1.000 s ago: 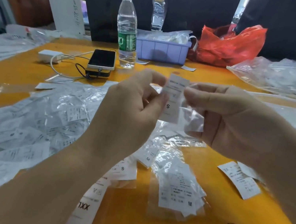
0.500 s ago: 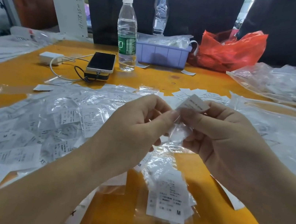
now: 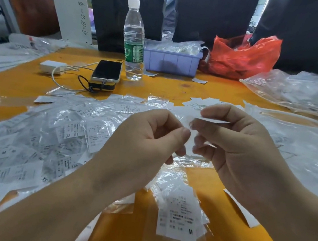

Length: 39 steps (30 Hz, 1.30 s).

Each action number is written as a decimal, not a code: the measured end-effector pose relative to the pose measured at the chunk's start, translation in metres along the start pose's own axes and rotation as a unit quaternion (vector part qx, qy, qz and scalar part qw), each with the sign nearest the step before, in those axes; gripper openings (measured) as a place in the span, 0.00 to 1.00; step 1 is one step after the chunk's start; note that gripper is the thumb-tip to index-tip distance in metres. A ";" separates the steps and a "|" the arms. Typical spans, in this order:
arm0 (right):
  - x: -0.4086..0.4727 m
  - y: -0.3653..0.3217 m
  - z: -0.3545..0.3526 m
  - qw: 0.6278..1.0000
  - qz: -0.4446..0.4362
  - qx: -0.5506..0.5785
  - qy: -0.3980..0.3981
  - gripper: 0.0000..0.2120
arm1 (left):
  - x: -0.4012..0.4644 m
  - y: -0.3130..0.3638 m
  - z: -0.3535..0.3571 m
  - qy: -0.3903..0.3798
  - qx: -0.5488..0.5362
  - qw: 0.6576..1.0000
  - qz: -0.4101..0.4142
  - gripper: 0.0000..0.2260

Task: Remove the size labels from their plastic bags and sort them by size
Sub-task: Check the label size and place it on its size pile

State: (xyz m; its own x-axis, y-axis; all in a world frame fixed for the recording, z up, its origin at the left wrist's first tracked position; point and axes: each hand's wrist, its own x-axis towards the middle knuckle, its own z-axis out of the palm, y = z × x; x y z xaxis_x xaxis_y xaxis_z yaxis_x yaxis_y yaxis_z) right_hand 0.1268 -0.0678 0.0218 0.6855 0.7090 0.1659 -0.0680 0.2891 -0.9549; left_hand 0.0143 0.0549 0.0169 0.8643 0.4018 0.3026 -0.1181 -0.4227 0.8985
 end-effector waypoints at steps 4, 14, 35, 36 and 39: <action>0.003 -0.002 -0.001 1.000 -0.002 -0.013 0.027 0.14 | 0.001 0.000 -0.001 0.010 0.004 1.000 0.001 0.05; 0.002 0.002 -0.001 0.998 0.013 -0.050 -0.019 0.17 | 0.005 -0.004 -0.003 -0.011 -0.033 0.998 -0.044 0.05; 0.003 -0.009 -0.010 0.985 -0.102 -0.137 0.013 0.10 | 0.005 0.000 -0.006 0.048 -0.090 0.993 -0.054 0.03; 0.003 -0.009 -0.010 0.986 -0.097 -0.135 0.006 0.11 | 0.005 0.000 -0.006 0.044 -0.091 0.993 -0.055 0.03; 0.005 -0.007 -0.011 0.989 -0.076 -0.128 -0.022 0.11 | 0.004 0.001 -0.004 0.031 -0.098 0.993 -0.053 0.02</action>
State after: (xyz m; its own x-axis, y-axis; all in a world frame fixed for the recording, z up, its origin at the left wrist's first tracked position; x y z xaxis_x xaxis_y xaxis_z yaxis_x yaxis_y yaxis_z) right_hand 0.1387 -0.0732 0.0265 0.6404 0.6995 0.3172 0.2230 0.2260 -0.9483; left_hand 0.0157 0.0598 0.0206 0.8463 0.4868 0.2162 -0.1260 -0.2114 0.9693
